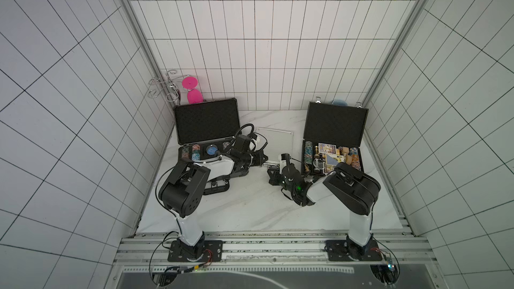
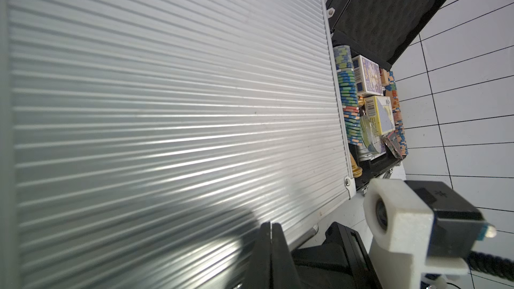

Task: Close the poker set cases
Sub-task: Fasten the fastener on the poker set case.

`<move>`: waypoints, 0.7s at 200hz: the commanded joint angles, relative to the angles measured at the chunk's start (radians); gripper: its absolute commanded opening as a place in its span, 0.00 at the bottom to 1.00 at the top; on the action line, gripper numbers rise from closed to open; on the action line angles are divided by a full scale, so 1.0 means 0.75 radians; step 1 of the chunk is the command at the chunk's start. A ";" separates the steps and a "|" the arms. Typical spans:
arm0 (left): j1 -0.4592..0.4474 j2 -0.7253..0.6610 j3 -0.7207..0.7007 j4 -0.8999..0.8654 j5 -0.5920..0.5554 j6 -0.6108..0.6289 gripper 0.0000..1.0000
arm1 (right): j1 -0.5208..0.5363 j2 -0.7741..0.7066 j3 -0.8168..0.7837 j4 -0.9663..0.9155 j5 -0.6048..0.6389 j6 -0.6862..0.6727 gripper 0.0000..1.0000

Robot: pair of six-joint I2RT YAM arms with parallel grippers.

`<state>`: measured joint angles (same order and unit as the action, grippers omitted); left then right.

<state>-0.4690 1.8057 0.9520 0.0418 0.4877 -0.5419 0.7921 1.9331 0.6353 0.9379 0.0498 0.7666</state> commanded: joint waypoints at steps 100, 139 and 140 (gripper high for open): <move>0.012 0.175 -0.156 -0.553 -0.182 0.022 0.00 | -0.054 0.105 0.139 -0.011 0.047 0.087 0.00; 0.011 0.169 -0.148 -0.553 -0.180 0.016 0.00 | -0.056 0.083 0.093 -0.032 0.078 0.126 0.00; 0.012 0.169 -0.148 -0.553 -0.180 0.016 0.00 | -0.057 0.082 0.092 -0.033 0.080 0.127 0.00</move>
<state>-0.4671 1.8069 0.9516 0.0444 0.4900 -0.5415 0.7765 1.9701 0.6556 0.9440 0.0525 0.8154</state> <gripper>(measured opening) 0.047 0.050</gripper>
